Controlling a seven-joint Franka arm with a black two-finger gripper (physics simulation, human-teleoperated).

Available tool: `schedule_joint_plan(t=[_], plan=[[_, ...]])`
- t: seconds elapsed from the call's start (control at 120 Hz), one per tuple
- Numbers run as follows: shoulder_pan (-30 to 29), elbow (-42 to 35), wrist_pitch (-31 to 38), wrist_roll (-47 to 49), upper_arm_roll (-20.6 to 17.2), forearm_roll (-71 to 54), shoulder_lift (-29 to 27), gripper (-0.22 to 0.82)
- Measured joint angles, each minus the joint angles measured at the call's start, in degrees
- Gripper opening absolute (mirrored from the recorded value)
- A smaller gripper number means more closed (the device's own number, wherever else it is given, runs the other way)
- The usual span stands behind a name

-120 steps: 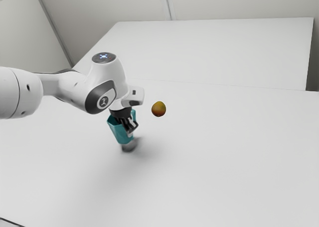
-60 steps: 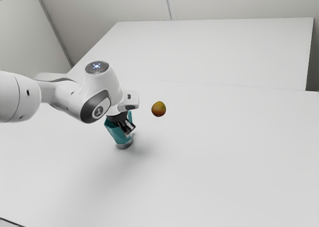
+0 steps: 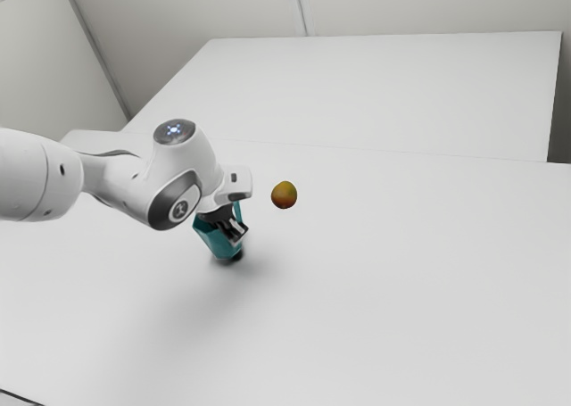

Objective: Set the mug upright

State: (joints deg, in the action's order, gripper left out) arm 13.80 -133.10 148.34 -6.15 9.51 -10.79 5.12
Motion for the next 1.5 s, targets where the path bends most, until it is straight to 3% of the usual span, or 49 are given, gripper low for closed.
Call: schedule_joint_plan(t=[0.125,0.825,1.392,1.5], plan=[[-0.09,0.01,0.41,0.20,-0.01,0.36,0.26,-0.16],[-0.49,0.69,-0.68,-1.24,-0.02,0.78,-2.00,0.28],[-0.46,0.80,-5.77,-1.59,-0.22,1.17,-9.89,0.40],[-0.46,5.27,-9.84,-1.58,-0.35,1.81,-10.65,0.45]])
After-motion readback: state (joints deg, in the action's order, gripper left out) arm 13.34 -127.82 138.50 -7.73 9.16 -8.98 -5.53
